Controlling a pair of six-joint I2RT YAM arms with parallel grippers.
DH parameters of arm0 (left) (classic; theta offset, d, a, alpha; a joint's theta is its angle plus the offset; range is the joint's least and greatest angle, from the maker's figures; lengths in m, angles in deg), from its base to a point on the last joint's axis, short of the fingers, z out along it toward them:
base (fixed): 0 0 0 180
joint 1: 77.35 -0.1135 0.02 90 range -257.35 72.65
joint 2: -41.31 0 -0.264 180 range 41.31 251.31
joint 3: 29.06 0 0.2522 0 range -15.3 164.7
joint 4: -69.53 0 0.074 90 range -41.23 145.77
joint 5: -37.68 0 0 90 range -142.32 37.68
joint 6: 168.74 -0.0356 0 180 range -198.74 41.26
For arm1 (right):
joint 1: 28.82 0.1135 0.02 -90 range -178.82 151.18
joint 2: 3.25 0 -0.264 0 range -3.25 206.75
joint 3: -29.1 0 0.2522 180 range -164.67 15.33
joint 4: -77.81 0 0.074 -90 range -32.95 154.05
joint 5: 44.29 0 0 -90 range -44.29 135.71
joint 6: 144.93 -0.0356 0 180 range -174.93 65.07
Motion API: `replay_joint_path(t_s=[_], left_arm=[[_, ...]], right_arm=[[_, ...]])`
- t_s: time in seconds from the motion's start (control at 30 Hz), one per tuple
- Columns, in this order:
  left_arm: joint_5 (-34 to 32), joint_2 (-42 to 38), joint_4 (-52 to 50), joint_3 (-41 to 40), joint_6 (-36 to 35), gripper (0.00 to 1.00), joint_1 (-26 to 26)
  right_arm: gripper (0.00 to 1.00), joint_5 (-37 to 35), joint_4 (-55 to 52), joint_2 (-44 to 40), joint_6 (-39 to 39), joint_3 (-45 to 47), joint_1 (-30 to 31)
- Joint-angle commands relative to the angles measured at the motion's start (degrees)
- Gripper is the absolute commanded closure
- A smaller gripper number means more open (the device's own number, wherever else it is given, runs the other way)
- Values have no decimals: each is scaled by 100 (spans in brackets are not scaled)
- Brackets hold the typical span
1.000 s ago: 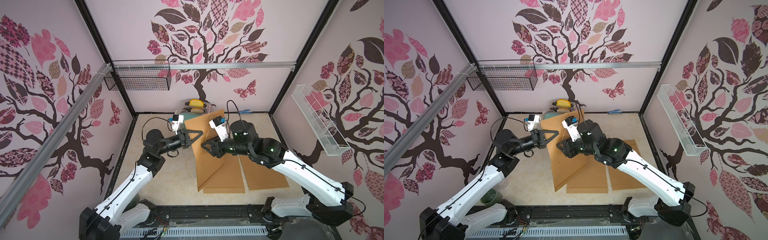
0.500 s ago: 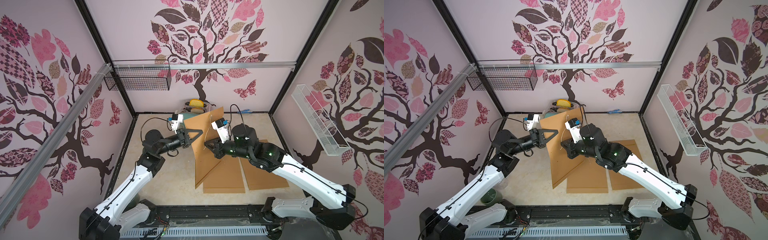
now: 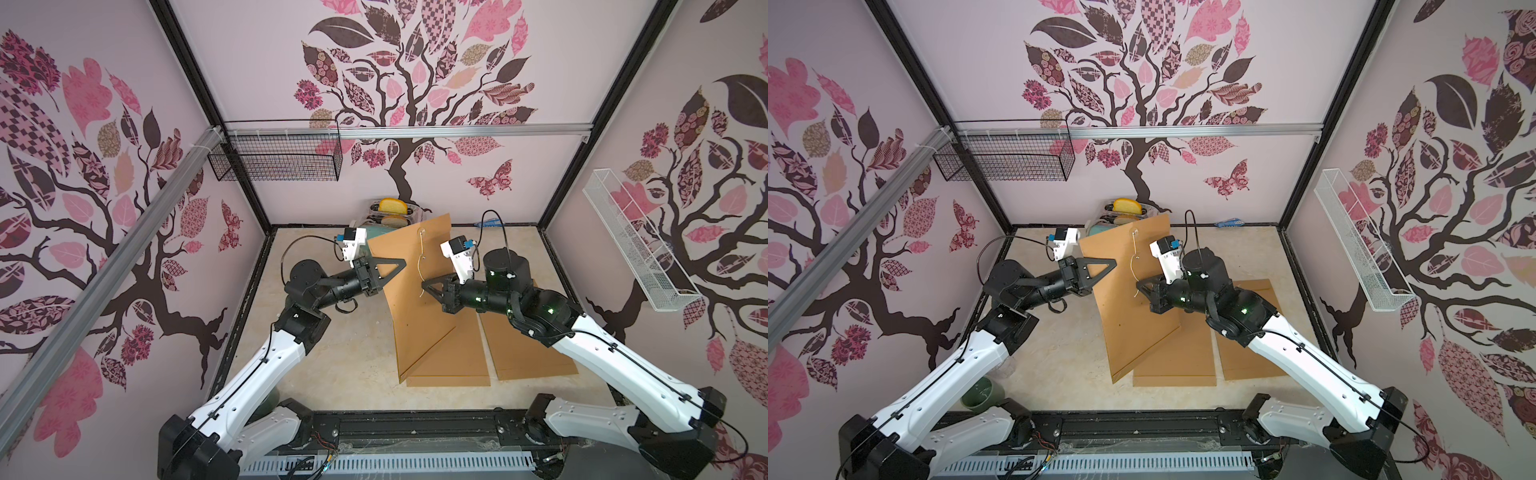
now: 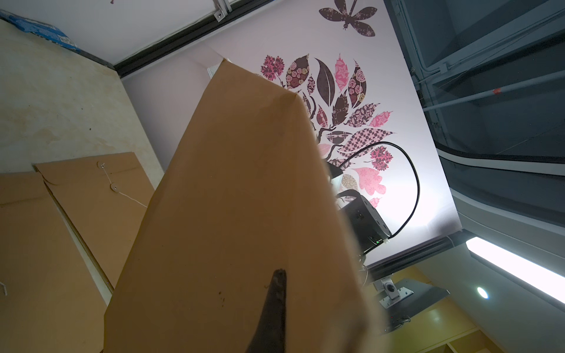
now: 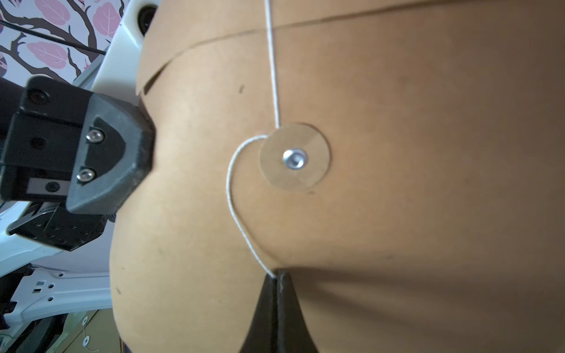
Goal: Close the mouth of the file bag
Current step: Close the file bag.
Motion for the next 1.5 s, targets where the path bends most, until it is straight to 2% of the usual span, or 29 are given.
replay_joint_path(t_s=[0.0, 0.17, 0.3, 0.43, 0.5, 0.6, 0.8, 0.9, 1.1, 1.47], left_arm=[[41, -65, 192, 128, 18, 100, 49], [50, -50, 448, 42, 183, 100, 49], [67, -74, 468, 48, 204, 100, 48], [112, -69, 514, 31, 206, 100, 73], [129, -81, 519, 13, 221, 100, 75], [123, -149, 493, -42, 199, 100, 72], [124, -158, 396, -82, 128, 100, 73], [137, -166, 282, -82, 42, 100, 71], [130, -207, 202, -119, -11, 100, 74], [-46, -322, -443, 27, -412, 100, 76]], right_arm=[[100, 760, 139, -27, 30, 36, -34], [100, 698, -26, 21, 65, 60, -106], [100, 1036, 60, 24, -32, 248, -437], [100, 899, -91, 57, 55, 155, -452], [100, 915, -274, 109, 155, 93, -672], [100, 1296, -302, 149, 138, 74, -1164], [100, 1369, -1036, 427, 580, -690, -1574], [100, 1166, -1734, 699, 968, -1387, -1645], [100, 1197, -2870, 1381, 1464, -2767, -1724], [100, 1929, -3390, 1628, 1358, -3507, -1833]])
